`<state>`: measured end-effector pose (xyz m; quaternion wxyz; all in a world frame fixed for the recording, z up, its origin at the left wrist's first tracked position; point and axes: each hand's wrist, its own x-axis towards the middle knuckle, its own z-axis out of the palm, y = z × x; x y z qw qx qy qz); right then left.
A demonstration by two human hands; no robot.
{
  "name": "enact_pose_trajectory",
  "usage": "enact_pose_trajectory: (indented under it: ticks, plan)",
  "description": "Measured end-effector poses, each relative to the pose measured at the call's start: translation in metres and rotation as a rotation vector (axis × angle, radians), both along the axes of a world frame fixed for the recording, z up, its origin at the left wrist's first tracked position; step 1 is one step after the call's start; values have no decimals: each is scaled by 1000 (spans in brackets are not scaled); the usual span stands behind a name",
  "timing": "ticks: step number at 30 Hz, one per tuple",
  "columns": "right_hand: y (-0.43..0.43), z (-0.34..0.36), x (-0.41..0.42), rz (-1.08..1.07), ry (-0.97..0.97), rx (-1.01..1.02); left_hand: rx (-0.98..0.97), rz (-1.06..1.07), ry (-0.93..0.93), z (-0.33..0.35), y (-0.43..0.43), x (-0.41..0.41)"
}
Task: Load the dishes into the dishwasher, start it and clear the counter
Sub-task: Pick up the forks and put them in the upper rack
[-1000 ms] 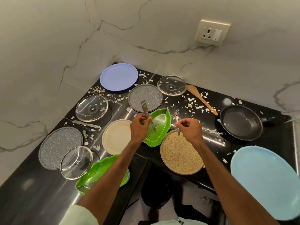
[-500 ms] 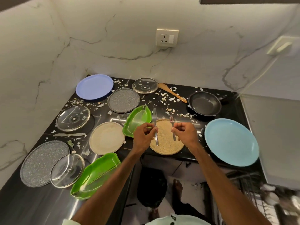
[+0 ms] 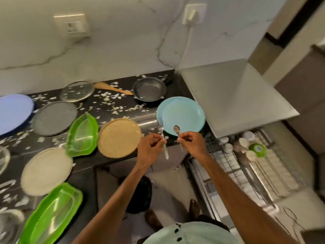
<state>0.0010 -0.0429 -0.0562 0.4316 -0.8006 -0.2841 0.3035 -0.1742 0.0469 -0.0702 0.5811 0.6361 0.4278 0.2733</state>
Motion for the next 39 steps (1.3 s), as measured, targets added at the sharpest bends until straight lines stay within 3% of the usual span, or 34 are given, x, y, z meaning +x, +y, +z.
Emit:
enact_pose_trajectory:
  ticks: [14, 25, 39]
  plan:
    - [-219, -57, 191, -446, 103, -41, -165, -445, 196, -23, -168, 257]
    - [-280, -172, 279, -609, 218, -100, -411, -399, 349, -140, -222, 373]
    - [-293, -351, 304, -661, 229, -208, -698, -266, 429, -309, -234, 429]
